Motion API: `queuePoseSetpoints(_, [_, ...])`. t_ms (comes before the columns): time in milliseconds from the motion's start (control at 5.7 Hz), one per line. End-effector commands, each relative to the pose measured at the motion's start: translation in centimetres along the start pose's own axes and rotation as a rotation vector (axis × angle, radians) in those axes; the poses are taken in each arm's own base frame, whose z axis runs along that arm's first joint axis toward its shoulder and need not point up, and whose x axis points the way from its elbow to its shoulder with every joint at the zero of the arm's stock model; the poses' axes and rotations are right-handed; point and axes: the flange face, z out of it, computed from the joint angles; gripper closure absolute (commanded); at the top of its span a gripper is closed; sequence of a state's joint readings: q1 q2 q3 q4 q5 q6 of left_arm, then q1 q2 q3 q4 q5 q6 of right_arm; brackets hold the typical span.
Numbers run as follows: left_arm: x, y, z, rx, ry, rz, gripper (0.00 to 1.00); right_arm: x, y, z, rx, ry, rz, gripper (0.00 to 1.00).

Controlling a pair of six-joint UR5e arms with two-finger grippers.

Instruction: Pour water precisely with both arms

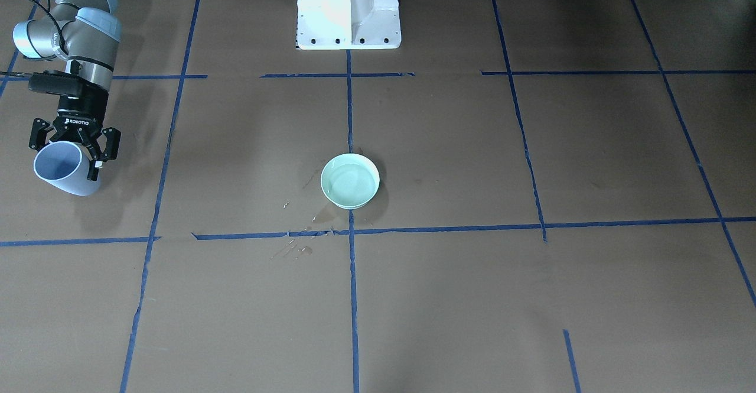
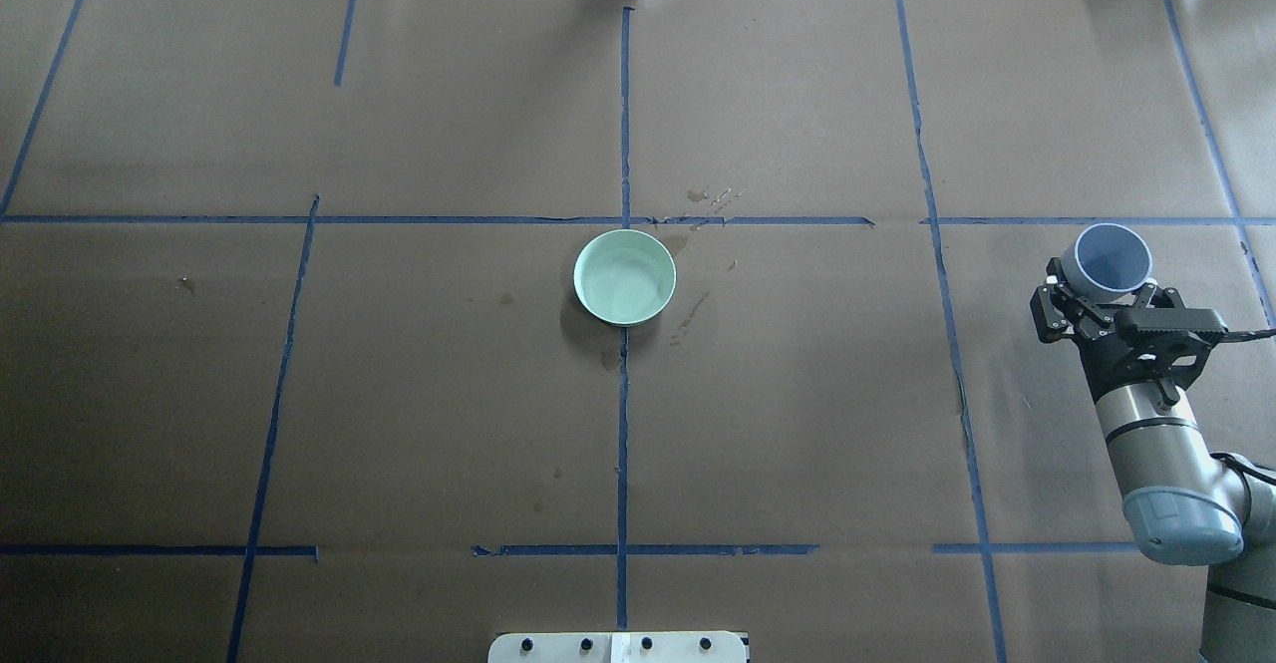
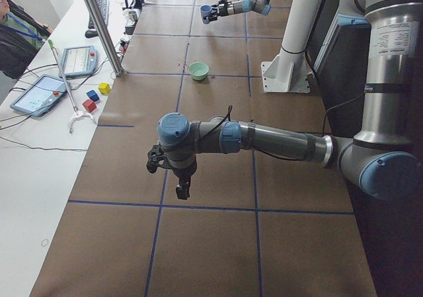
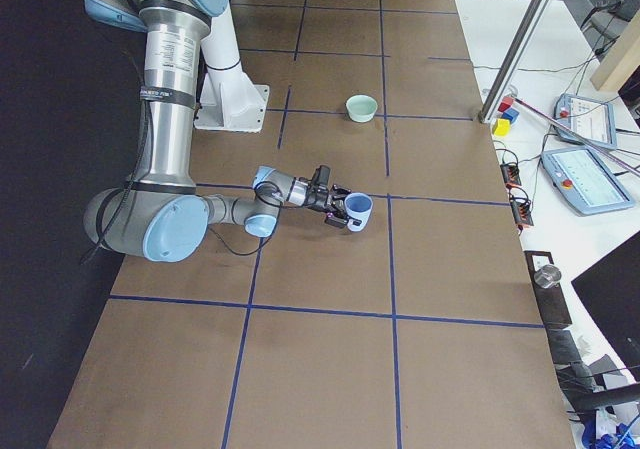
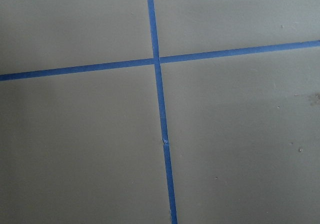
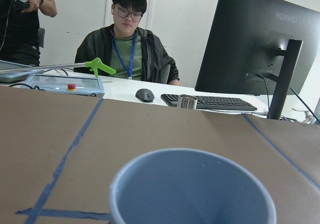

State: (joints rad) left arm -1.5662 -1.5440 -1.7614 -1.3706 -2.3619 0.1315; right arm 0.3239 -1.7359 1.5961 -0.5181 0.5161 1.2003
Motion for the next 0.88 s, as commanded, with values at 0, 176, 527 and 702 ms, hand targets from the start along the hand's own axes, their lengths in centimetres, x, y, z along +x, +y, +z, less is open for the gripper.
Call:
queuePoseSetpoints(0, [-0.4, 0.1, 0.4, -0.008, 0.000, -0.006, 0.00, -4.5, -1.4, 0.1, 0.018, -0.036, -0.145, 0.93])
queuePoseSetpoints(176, [-0.4, 0.1, 0.4, -0.008, 0.000, -0.009, 0.00, -8.1, -2.6, 0.1, 0.037, -0.059, -0.229, 0.93])
queuePoseSetpoints(527, [-0.5, 0.1, 0.5, -0.010, 0.000, -0.014, 0.00, -16.6, -5.9, 0.1, 0.086, -0.087, -0.357, 0.93])
queuePoseSetpoints(702, [-0.6, 0.2, 0.6, -0.013, 0.001, -0.016, 0.00, -22.7, -7.8, 0.2, 0.074, -0.066, -0.405, 0.93])
